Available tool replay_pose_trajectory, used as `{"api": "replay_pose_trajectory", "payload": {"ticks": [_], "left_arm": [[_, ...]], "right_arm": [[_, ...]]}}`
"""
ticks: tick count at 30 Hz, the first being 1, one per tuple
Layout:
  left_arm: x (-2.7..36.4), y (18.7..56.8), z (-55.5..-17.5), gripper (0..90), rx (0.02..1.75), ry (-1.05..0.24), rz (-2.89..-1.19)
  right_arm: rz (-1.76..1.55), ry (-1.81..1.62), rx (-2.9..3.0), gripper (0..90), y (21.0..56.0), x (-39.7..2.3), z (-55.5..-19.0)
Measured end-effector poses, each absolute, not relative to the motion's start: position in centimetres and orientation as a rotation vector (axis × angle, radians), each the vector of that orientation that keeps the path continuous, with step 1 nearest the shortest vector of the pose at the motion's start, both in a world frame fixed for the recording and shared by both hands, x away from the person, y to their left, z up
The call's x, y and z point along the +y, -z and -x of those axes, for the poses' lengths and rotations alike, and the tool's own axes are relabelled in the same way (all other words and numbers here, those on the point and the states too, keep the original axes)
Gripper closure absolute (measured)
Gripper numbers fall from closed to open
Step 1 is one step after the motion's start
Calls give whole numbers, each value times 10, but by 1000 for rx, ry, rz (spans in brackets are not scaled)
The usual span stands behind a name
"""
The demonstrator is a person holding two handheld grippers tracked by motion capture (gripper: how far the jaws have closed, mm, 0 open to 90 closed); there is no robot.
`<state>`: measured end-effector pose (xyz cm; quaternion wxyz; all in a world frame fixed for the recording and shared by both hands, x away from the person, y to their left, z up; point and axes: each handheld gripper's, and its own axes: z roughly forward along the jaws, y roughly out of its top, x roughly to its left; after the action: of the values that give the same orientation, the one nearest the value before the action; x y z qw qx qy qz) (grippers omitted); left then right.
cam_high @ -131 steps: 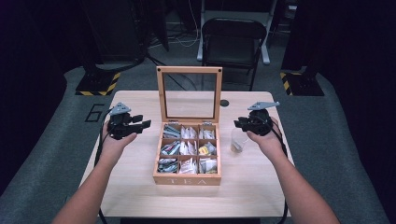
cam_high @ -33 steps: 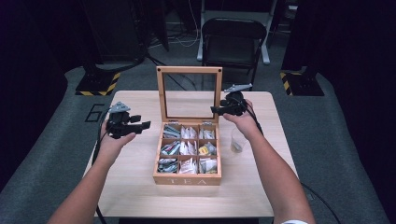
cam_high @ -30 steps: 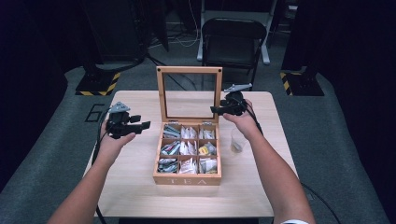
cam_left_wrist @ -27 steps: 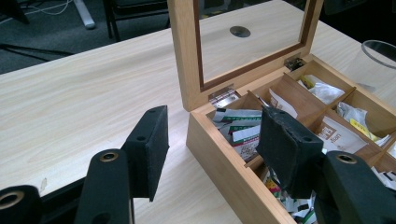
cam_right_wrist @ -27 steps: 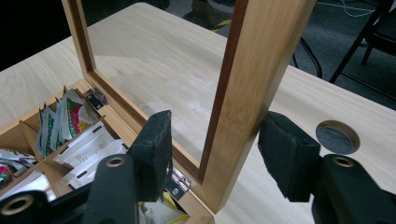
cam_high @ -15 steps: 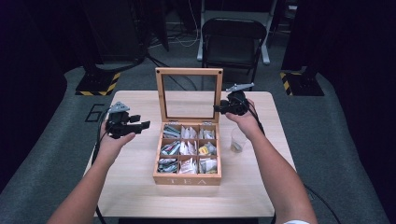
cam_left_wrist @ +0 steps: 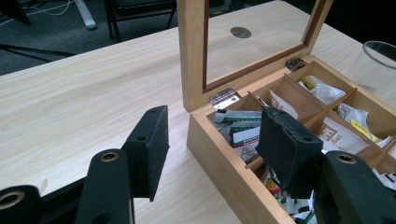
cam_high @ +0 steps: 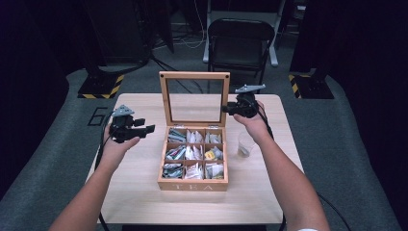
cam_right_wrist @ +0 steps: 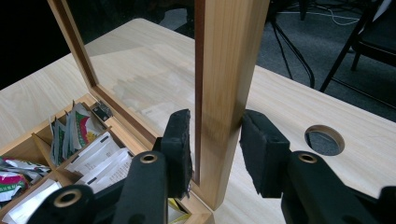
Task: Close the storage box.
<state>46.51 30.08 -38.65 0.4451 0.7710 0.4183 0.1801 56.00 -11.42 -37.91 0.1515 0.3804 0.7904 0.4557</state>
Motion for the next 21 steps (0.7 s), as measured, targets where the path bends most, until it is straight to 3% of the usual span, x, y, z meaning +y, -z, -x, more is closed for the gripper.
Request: {"api": "replay_pose_trajectory", "payload": {"ticks": [21], "left_arm": [[294,380,-466,430,1018,-454,-1918]], "right_arm": [[-1076,-1326,2270,649,367,-114,-552]]}}
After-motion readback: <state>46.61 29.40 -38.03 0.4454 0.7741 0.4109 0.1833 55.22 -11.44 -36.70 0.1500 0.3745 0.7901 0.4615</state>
